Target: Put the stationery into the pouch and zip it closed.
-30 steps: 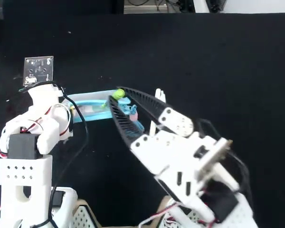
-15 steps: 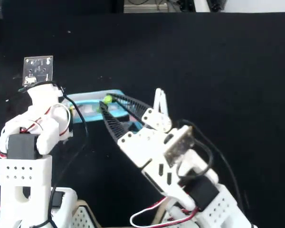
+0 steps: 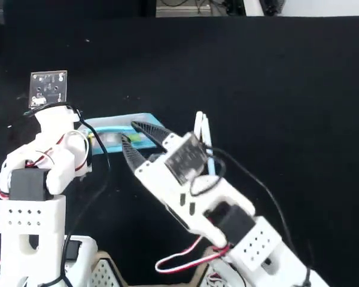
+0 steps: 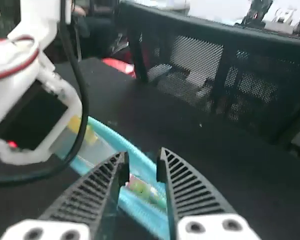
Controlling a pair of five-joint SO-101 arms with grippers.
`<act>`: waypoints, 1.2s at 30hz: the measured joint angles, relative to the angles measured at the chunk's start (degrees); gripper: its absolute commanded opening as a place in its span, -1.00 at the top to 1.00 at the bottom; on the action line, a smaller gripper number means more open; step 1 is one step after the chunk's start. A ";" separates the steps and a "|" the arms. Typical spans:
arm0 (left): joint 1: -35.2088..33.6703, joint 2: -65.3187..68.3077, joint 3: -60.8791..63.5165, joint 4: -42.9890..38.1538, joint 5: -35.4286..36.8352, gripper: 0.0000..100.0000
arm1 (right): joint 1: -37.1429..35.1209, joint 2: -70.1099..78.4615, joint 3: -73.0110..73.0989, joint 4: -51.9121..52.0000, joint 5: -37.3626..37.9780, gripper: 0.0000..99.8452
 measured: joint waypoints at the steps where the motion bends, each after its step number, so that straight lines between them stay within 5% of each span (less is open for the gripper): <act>1: 0.00 0.00 0.00 0.00 0.00 0.94 | 0.00 2.11 -2.64 2.02 0.00 0.82; 9: 0.00 0.00 0.00 0.00 0.00 0.94 | 2.11 9.76 -26.02 23.91 0.09 0.82; 17: 0.00 0.00 0.00 0.00 0.00 0.94 | 23.74 8.70 -34.81 38.15 0.09 0.82; 23: 0.00 0.00 0.00 0.00 0.00 0.94 | 32.35 21.36 -29.71 40.35 -0.44 0.82; 36: 0.00 0.00 0.09 0.00 0.00 0.94 | 34.29 65.67 -44.31 40.35 -7.47 0.82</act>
